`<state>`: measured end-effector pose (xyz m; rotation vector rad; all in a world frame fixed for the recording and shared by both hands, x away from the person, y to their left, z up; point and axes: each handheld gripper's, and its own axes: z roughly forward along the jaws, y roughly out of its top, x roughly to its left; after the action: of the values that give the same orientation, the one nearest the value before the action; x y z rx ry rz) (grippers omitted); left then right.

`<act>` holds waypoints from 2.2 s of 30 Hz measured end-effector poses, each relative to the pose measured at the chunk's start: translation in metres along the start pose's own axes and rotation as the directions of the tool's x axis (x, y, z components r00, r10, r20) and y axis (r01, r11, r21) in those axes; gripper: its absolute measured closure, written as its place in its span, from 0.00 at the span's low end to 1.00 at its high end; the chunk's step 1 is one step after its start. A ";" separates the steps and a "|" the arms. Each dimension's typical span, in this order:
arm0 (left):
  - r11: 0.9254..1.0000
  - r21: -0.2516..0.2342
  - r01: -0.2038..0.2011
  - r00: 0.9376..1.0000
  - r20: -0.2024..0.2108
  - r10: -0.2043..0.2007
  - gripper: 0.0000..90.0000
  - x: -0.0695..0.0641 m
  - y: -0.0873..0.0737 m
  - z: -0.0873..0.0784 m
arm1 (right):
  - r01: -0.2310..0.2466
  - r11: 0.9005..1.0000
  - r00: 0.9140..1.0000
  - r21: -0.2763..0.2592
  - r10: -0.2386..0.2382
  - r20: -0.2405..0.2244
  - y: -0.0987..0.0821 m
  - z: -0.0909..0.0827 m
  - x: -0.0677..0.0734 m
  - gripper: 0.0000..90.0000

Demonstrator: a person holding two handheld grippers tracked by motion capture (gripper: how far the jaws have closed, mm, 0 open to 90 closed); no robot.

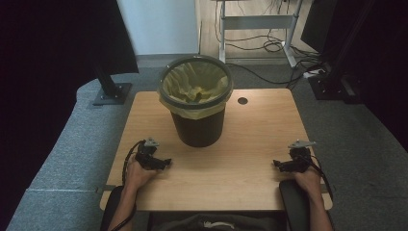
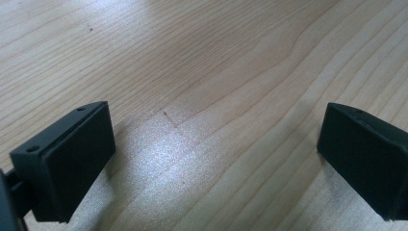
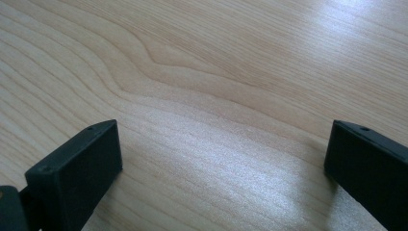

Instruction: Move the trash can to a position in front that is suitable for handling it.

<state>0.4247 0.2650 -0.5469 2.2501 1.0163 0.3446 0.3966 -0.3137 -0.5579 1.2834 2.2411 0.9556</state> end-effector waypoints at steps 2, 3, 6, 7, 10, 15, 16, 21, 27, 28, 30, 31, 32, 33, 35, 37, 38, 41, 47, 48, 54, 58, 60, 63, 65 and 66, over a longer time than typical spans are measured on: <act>1.000 0.000 0.002 1.000 0.000 -0.002 0.00 0.000 0.000 0.000 | 0.000 1.000 1.000 0.000 0.000 0.000 0.000 0.000 0.000 0.00; 1.000 -0.001 0.006 1.000 -0.001 -0.006 0.00 0.000 0.000 0.000 | 0.000 1.000 1.000 0.000 0.000 0.000 0.000 0.000 0.000 0.00; 0.999 -0.009 0.048 0.999 -0.011 -0.049 0.00 -0.001 0.001 0.000 | 0.000 1.000 1.000 0.000 0.000 0.000 0.000 0.000 0.000 0.00; 0.998 -0.007 0.062 0.998 -0.018 -0.062 0.00 -0.002 0.002 0.001 | 0.000 1.000 1.000 0.000 0.000 -0.001 0.000 0.000 0.000 0.00; 0.999 0.013 0.039 0.999 -0.033 -0.038 0.00 -0.004 0.004 0.001 | 0.000 1.000 1.000 0.001 0.000 0.000 0.001 0.000 0.000 0.00; 0.999 0.025 0.044 0.999 -0.020 -0.043 0.00 -0.004 0.005 0.001 | 0.004 1.000 1.000 0.000 -0.004 -0.005 0.001 0.001 0.001 0.00; 0.998 0.027 0.050 0.999 -0.016 -0.049 0.00 -0.003 0.005 0.000 | 0.010 1.000 1.000 -0.002 -0.010 -0.009 0.001 0.001 0.002 0.00; 0.996 0.041 0.076 0.997 0.005 -0.076 0.00 0.000 0.008 -0.001 | -0.005 1.000 1.000 0.011 0.006 -0.026 0.002 -0.001 0.002 0.00; 0.996 0.030 0.084 0.996 0.015 -0.085 0.00 0.005 0.014 -0.003 | -0.013 1.000 0.999 0.025 0.014 -0.044 0.007 -0.002 0.002 0.00; 0.996 0.020 0.089 0.996 0.019 -0.090 0.00 0.007 0.016 -0.004 | -0.011 1.000 0.999 0.026 0.012 -0.043 0.008 -0.002 0.003 0.00; 0.995 0.012 0.095 0.995 0.025 -0.096 0.00 0.008 0.017 -0.006 | -0.010 1.000 0.999 0.021 0.011 -0.049 0.010 -0.004 0.004 0.00; 0.995 0.005 0.097 0.995 0.026 -0.097 0.00 0.009 0.019 -0.007 | -0.010 1.000 0.999 0.021 0.011 -0.049 0.010 -0.004 0.004 0.00; 0.995 -0.006 0.099 0.995 0.026 -0.099 0.00 0.011 0.023 -0.009 | -0.012 1.000 0.998 0.013 0.012 -0.054 0.013 -0.006 0.005 0.00; 0.995 -0.009 0.100 0.995 0.029 -0.100 0.00 0.012 0.025 -0.009 | -0.010 1.000 0.998 0.003 0.010 -0.057 0.014 -0.007 0.005 0.00; 0.995 -0.015 0.099 0.995 0.031 -0.099 0.00 0.014 0.029 -0.010 | -0.017 1.000 0.997 -0.001 0.017 -0.069 0.017 -0.009 0.005 0.00; 0.996 -0.016 0.093 0.995 0.020 -0.093 0.00 0.017 0.033 -0.011 | -0.019 1.000 0.996 -0.003 0.019 -0.083 0.021 -0.011 0.007 0.00; 0.995 -0.021 0.097 0.995 0.022 -0.097 0.00 0.018 0.035 -0.012 | -0.017 1.000 0.996 -0.003 0.017 -0.083 0.024 -0.011 0.008 0.00; 0.994 -0.036 0.102 0.995 0.022 -0.102 0.00 0.023 0.042 -0.015 | -0.019 1.000 0.996 -0.010 0.018 -0.091 0.030 -0.013 0.010 0.00; 0.994 -0.056 0.094 0.996 0.007 -0.093 0.00 0.033 0.057 -0.022 | -0.017 1.000 0.994 -0.015 0.015 -0.110 0.044 -0.013 0.016 0.00; 0.994 -0.060 0.094 0.996 0.003 -0.094 0.00 0.034 0.060 -0.023 | -0.014 1.000 0.994 -0.022 0.011 -0.110 0.046 -0.013 0.017 0.00; 0.991 -0.095 0.096 0.995 -0.010 -0.097 0.00 0.043 0.076 -0.028 | -0.041 0.996 0.992 -0.078 0.031 -0.125 0.056 -0.012 0.020 0.00; 0.987 -0.116 0.113 0.993 -0.015 -0.115 0.00 0.050 0.084 -0.029 | -0.036 0.995 0.991 -0.098 0.023 -0.128 0.065 -0.010 0.023 0.00; 0.984 -0.129 0.123 0.992 -0.015 -0.126 0.00 0.053 0.088 -0.030 | -0.034 0.994 0.992 -0.102 0.021 -0.127 0.070 -0.009 0.025 0.00; 0.983 -0.137 0.125 0.991 -0.029 -0.130 0.00 0.057 0.094 -0.029 | -0.030 0.994 0.991 -0.109 0.015 -0.134 0.077 -0.006 0.026 0.00; 0.983 -0.138 0.125 0.991 -0.035 -0.131 0.00 0.060 0.098 -0.029 | -0.021 0.994 0.992 -0.103 0.008 -0.129 0.081 -0.003 0.028 0.00; 0.982 -0.139 0.125 0.990 -0.041 -0.132 0.00 0.062 0.100 -0.029 | -0.017 0.995 0.991 -0.103 0.003 -0.130 0.083 -0.002 0.029 0.00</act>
<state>0.5098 0.2741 -0.4618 2.0525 1.1235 0.4032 0.4308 -0.2605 -0.4966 1.2202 2.2494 1.1746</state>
